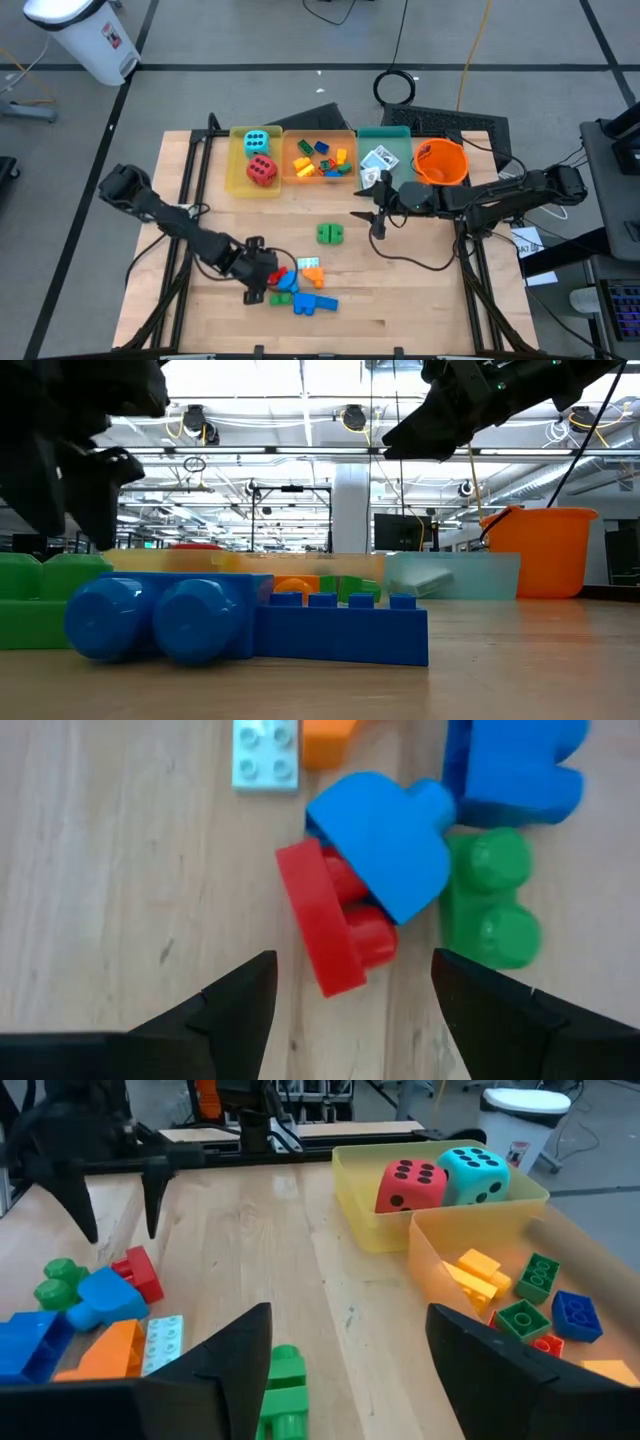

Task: Pick & Place Toys
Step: Put the red game piece into the orange bin

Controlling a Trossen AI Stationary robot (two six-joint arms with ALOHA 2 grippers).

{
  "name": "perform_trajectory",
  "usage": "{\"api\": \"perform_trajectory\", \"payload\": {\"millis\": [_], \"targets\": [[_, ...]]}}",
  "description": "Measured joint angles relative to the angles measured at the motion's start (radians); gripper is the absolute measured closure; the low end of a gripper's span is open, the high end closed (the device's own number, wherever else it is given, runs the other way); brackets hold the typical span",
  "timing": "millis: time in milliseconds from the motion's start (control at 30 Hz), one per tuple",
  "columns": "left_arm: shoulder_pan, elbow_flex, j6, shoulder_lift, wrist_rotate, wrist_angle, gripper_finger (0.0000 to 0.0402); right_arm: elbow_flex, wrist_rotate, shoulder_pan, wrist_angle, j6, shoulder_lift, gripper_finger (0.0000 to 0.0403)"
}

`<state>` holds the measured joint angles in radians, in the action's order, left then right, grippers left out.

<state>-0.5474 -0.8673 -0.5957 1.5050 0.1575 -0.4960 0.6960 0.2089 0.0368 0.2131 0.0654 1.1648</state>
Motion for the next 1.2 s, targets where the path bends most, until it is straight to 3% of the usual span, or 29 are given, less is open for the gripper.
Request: {"api": "perform_trajectory", "payload": {"millis": [133,333,467,633,933,1200], "targets": [[-0.01,0.0,-0.052,0.051,0.03,0.002,0.0131,0.0,0.0,0.0,0.0,0.002,0.0,0.0173],[-0.009,0.0,-0.065,0.127,-0.003,0.034,0.0131,0.0,0.0,0.0,0.0,-0.001,0.0,0.0177],[0.016,0.0,-0.064,0.145,0.046,0.044,0.0131,0.0,-0.001,0.0,0.0,-0.001,0.0,0.0177],[0.076,0.0,-0.021,0.145,0.114,0.045,0.0131,0.0,-0.003,0.0,-0.001,-0.001,0.0,0.0182],[0.178,0.0,0.107,0.145,0.094,0.044,0.0133,0.0,-0.004,0.0,-0.009,-0.002,0.0,0.0184],[0.21,0.0,0.253,0.143,0.06,0.065,0.0216,0.0,-0.004,0.0,-0.009,-0.027,0.0,0.0187]]}}
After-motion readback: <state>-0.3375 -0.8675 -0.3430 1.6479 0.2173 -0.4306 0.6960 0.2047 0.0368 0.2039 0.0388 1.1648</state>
